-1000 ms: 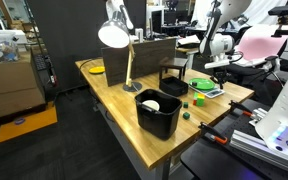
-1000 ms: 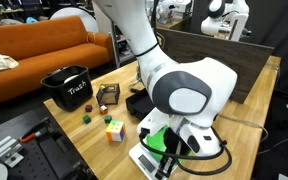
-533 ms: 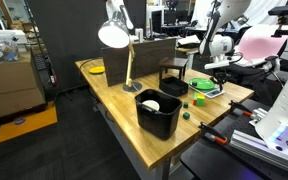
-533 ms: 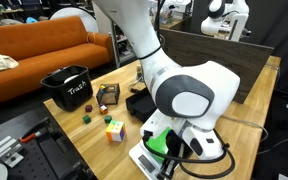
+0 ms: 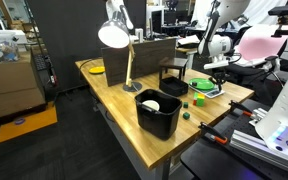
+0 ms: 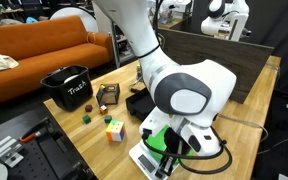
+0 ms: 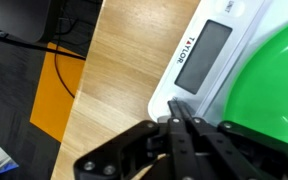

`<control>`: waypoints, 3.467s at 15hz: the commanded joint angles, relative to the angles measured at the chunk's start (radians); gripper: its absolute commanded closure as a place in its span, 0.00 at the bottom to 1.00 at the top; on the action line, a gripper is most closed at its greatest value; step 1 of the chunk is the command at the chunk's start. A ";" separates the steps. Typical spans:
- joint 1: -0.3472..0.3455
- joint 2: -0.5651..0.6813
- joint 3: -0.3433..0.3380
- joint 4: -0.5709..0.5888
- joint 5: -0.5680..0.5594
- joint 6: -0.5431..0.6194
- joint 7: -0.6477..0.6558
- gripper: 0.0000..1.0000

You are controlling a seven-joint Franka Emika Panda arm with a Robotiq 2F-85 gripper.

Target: Switch on the digital scale

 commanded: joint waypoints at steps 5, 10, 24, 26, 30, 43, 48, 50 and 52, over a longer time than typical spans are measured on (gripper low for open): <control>0.005 -0.016 0.014 -0.029 0.032 -0.019 -0.041 1.00; 0.009 -0.022 0.020 -0.045 0.036 -0.026 -0.051 1.00; 0.008 -0.034 0.003 -0.056 0.030 -0.032 -0.046 1.00; 0.012 -0.052 -0.005 -0.072 0.027 -0.027 -0.043 1.00; 0.024 -0.116 -0.031 -0.136 0.008 -0.010 -0.042 0.59; 0.134 -0.527 -0.051 -0.405 -0.324 0.005 0.026 0.01; 0.117 -0.581 0.005 -0.411 -0.373 -0.028 0.042 0.00; 0.113 -0.598 0.014 -0.417 -0.375 -0.028 0.044 0.00; 0.111 -0.589 0.013 -0.417 -0.375 -0.027 0.044 0.00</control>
